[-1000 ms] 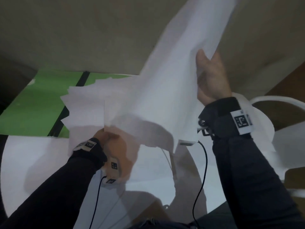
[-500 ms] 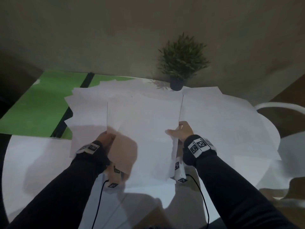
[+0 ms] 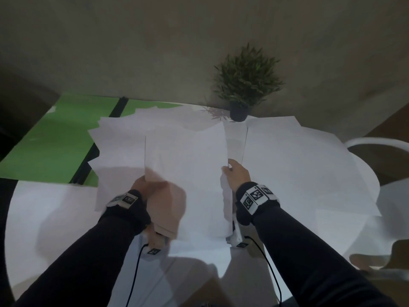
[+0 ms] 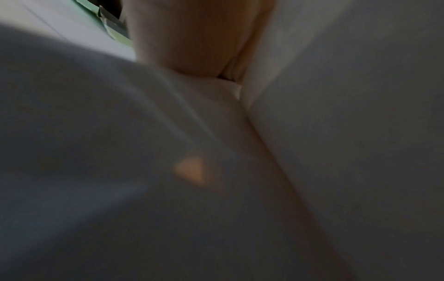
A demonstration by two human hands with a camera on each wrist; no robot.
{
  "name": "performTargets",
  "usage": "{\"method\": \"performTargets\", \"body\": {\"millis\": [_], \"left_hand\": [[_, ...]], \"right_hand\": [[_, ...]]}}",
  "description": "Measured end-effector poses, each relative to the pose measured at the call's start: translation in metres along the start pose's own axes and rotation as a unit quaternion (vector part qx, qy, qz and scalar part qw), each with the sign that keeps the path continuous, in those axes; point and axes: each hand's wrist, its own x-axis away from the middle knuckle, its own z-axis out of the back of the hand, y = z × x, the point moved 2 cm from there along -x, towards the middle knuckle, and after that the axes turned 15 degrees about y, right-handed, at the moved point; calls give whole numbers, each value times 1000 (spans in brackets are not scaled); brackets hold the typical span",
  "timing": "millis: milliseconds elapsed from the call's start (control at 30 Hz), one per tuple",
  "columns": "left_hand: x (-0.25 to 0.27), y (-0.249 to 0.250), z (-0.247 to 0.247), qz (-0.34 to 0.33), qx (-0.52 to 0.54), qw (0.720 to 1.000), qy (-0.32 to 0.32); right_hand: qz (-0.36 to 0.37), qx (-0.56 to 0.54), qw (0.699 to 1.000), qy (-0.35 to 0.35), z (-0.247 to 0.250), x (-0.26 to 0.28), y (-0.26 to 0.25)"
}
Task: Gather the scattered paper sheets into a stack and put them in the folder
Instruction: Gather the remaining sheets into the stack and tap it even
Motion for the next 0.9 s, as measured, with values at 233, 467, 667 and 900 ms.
{"method": "performTargets", "body": {"millis": [233,467,667,900], "left_hand": [[0,-1,-2,-6,5,1000,12],[5,1,-2,-4,5,1000,3],[4,0,-1,0,-7,1000,14],[5,1,-1,-2,-10,1000,16]], "right_hand": [[-147,236,956,95,52,-15,69],[-125,271,951,76,57,-19,84],[-321,160,904,231,89,-2,116],[-341,144,909,190,109,-10,117]]}}
